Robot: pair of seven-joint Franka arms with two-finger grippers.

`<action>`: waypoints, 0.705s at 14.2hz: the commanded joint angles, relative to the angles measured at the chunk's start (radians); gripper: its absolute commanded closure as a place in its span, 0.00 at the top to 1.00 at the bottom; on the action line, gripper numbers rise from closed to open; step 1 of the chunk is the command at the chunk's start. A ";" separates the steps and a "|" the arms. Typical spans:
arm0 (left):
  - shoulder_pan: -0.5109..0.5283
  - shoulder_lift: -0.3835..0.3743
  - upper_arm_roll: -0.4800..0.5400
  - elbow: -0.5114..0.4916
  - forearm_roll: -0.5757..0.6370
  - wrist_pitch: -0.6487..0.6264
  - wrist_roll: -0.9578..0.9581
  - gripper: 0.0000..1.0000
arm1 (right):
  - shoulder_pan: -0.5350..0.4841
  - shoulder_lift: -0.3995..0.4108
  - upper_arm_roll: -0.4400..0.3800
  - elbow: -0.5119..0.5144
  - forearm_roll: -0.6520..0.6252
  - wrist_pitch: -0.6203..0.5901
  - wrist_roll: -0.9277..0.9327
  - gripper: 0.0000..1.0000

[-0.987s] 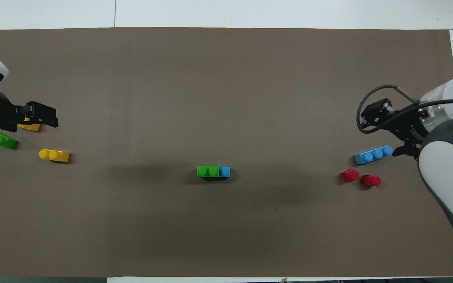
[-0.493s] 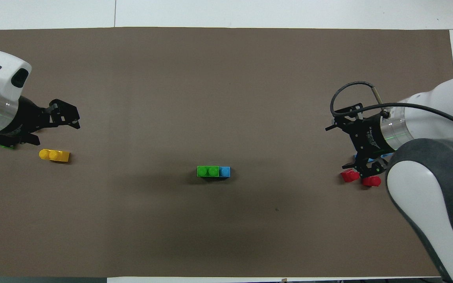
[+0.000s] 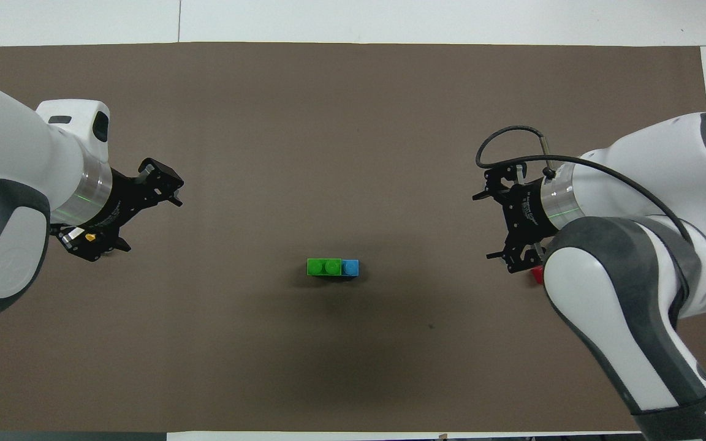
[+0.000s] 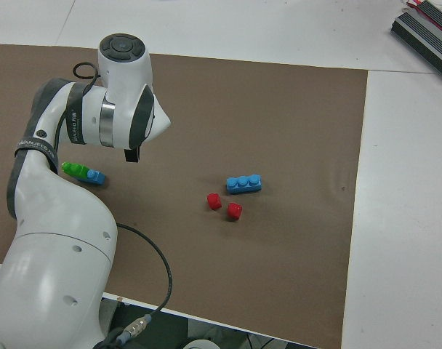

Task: Remove green block with left arm and hold with right
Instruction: 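Move the left gripper and the right gripper toward the joined brick pair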

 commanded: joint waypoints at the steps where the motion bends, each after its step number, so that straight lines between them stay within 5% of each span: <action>1: -0.044 -0.041 0.012 -0.051 -0.038 0.011 -0.232 1.00 | 0.053 -0.001 -0.001 -0.063 0.056 0.102 0.054 0.97; 10: -0.154 -0.106 0.011 -0.214 -0.047 0.228 -0.778 1.00 | 0.192 0.034 -0.001 -0.152 0.107 0.300 0.171 0.97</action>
